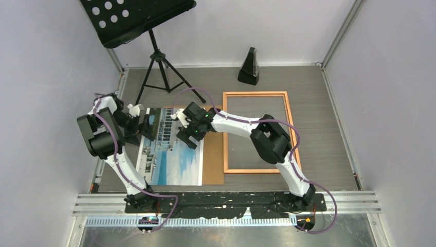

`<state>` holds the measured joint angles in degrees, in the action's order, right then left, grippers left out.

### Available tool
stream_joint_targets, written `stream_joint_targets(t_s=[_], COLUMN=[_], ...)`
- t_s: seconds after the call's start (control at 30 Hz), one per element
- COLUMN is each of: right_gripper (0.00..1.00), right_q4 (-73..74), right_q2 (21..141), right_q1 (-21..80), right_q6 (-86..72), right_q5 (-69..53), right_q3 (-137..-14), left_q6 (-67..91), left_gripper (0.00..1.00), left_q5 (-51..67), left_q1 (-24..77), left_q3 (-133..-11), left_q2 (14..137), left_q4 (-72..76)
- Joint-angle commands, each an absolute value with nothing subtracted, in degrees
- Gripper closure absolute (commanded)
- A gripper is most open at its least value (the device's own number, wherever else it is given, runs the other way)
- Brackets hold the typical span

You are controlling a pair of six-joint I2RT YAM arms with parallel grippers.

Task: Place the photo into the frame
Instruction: Pick up the photo at the center of the board.

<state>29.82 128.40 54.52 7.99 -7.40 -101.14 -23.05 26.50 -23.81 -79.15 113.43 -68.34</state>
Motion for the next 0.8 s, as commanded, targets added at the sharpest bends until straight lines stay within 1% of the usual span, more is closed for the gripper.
stream_joint_targets(t_s=[0.0,0.33,0.53,0.77], right_gripper=[0.01,0.01,0.01,0.0], right_q4=[31.3,32.0,32.3,32.4], right_q2=[129.3,129.3,129.2,129.6], right_q1=[54.4,53.2,52.3,51.7], right_q6=[7.8,7.5,7.1,6.3], right_q5=[-6.8,-7.5,-8.1,-9.3], right_q3=[-102.8,-101.7,-101.6,-101.2], left_q6=[-17.5,-12.0,-15.2,-19.8], left_gripper=[0.11,0.17,0.21,0.22], left_q5=[29.0,32.3,36.3,40.8], left_q1=[-24.3,-24.1,-23.8,-23.8], left_q3=[-80.6,-76.1,-75.0,-74.7], left_q2=[113.7,111.4,109.2,108.0], left_q4=[-70.6,-67.4,-67.3,-68.9])
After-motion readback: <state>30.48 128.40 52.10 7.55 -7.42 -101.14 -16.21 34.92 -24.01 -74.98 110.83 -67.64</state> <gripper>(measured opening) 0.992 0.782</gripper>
